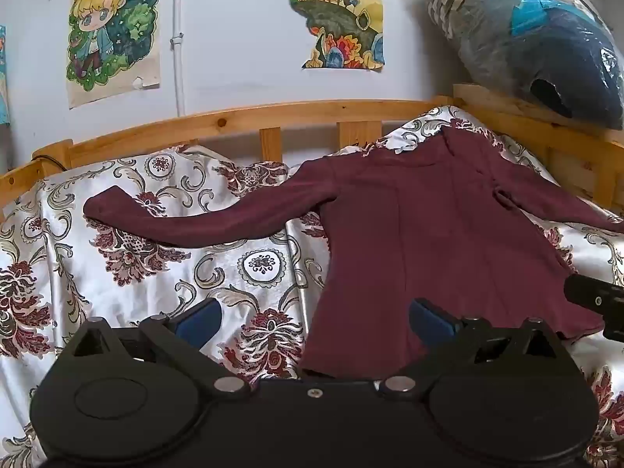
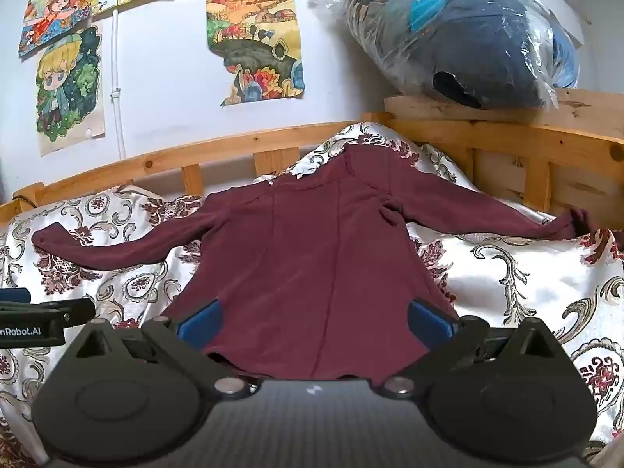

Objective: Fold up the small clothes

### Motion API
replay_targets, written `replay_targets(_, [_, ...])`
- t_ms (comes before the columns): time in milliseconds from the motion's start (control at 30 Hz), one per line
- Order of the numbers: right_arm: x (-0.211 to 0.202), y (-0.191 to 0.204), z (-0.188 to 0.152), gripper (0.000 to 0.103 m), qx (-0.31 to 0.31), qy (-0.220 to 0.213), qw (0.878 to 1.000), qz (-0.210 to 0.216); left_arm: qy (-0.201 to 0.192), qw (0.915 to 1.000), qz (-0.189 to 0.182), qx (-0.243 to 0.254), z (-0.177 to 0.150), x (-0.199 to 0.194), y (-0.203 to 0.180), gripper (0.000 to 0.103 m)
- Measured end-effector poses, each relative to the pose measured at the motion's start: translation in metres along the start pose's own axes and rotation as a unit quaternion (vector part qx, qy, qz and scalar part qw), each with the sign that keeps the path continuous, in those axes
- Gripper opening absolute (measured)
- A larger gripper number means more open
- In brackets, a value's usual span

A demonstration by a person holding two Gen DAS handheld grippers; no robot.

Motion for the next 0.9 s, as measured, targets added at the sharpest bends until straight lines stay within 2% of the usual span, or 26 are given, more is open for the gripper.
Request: replay_targets(900, [0.0028,0.003,-0.0008,0.103,-0.001,0.014,1.0,0.004,0.007,1.0,-0.001,0.0,-0.0005,-0.0003,-0.0015,0.102])
Point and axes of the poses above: each gripper's, at about its wrist camera, not at the fingertips, and x roughly the way its jaws point, y to its left, z to its top, the point moved 1 cm from there along x, roughly the way its jaws point, and after that the axes turned 3 degrees about -z, right-handed, at the moved point
